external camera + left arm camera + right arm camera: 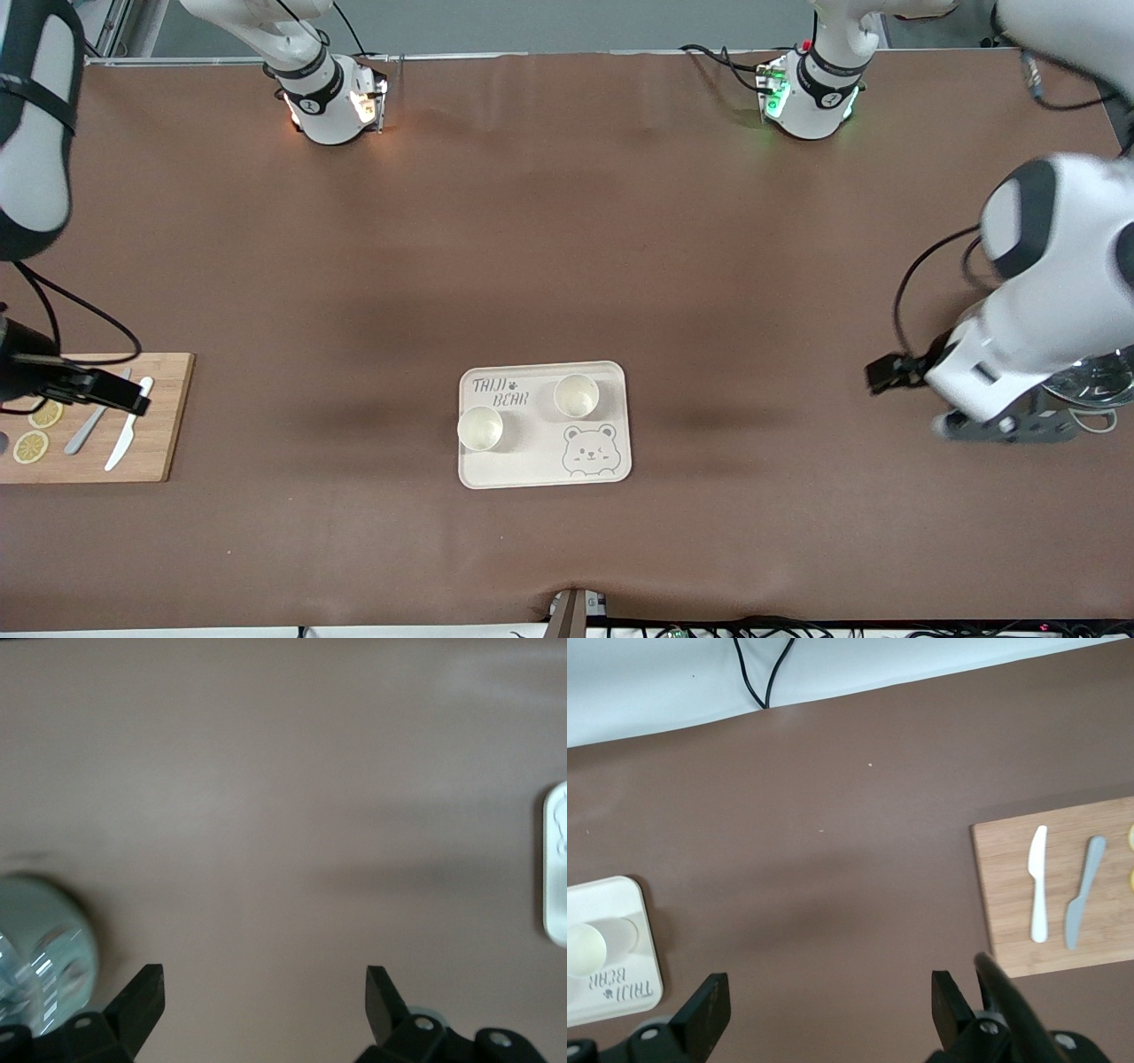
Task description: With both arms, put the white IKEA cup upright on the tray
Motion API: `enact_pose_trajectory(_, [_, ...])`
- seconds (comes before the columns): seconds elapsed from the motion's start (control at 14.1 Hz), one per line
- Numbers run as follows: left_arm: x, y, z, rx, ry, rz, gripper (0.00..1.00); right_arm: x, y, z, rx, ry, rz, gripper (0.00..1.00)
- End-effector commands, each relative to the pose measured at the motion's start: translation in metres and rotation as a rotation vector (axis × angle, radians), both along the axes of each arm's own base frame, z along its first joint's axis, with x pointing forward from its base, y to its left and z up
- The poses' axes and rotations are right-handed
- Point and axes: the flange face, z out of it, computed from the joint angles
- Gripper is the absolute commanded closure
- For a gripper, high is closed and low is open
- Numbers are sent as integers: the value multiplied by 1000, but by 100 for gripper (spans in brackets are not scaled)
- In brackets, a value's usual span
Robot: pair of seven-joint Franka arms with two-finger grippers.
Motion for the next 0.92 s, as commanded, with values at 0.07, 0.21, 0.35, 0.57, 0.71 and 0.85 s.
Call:
enact_pose_trajectory(0.07, [-48, 52, 67, -92, 36, -21, 0, -42, -19, 26, 22, -1, 19, 0])
enact_pose_trajectory(0.21, [-77, 68, 92, -132, 71, -12, 0, -58, -20, 33, 13, 1, 19, 0])
enact_pose_trajectory(0.35, [-107, 63, 103, -122, 72, -12, 0, -67, -23, 40, 8, -3, 49, 0])
enact_pose_trajectory(0.57, [-116, 66, 107, -117, 67, -6, 0, -82, -31, 41, 10, 0, 41, 0])
enact_pose_trajectory(0.71, [-112, 58, 102, -108, 65, -21, 0, -93, -31, 45, 2, -5, 39, 0])
enact_pose_trajectory(0.85, [-110, 60, 100, -101, 65, -17, 0, -102, -31, 46, 2, -9, 38, 0])
